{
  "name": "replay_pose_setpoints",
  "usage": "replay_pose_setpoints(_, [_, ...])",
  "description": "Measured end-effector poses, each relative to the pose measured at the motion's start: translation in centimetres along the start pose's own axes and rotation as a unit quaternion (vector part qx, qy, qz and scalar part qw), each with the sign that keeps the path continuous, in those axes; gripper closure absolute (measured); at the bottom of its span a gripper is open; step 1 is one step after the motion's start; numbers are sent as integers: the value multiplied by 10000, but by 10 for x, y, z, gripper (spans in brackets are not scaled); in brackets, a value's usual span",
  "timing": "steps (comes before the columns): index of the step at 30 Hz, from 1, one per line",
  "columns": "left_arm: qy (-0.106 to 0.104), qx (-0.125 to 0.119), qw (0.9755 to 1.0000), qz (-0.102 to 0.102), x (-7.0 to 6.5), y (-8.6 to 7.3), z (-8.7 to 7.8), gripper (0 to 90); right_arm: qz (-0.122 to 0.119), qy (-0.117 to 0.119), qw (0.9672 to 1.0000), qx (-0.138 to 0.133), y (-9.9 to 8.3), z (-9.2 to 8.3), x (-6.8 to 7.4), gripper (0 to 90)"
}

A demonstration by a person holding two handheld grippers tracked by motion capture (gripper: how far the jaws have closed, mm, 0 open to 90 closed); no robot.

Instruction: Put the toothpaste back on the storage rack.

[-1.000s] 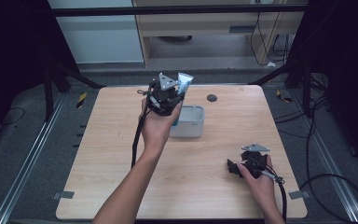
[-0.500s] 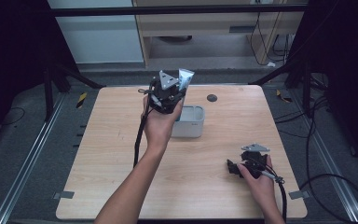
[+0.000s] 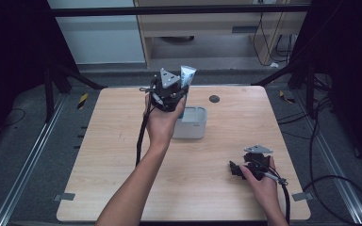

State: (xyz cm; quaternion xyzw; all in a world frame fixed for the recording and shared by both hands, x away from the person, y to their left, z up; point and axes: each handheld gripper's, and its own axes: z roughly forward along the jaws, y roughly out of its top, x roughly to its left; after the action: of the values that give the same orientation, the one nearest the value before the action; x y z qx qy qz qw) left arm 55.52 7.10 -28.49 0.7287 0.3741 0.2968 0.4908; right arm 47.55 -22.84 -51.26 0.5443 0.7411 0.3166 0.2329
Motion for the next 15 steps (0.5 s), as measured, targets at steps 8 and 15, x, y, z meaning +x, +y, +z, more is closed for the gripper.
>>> replay_pose_setpoints(8, [76, -235, 9997, 79, 6, 1, 8, 788, -9, 6, 10000, -3, 0, 0, 0, 4])
replay_pose_setpoints(15, [-43, -335, 9994, -62, 13, -3, 19, 788, -18, 9, 10000, -12, 0, 0, 0, 4])
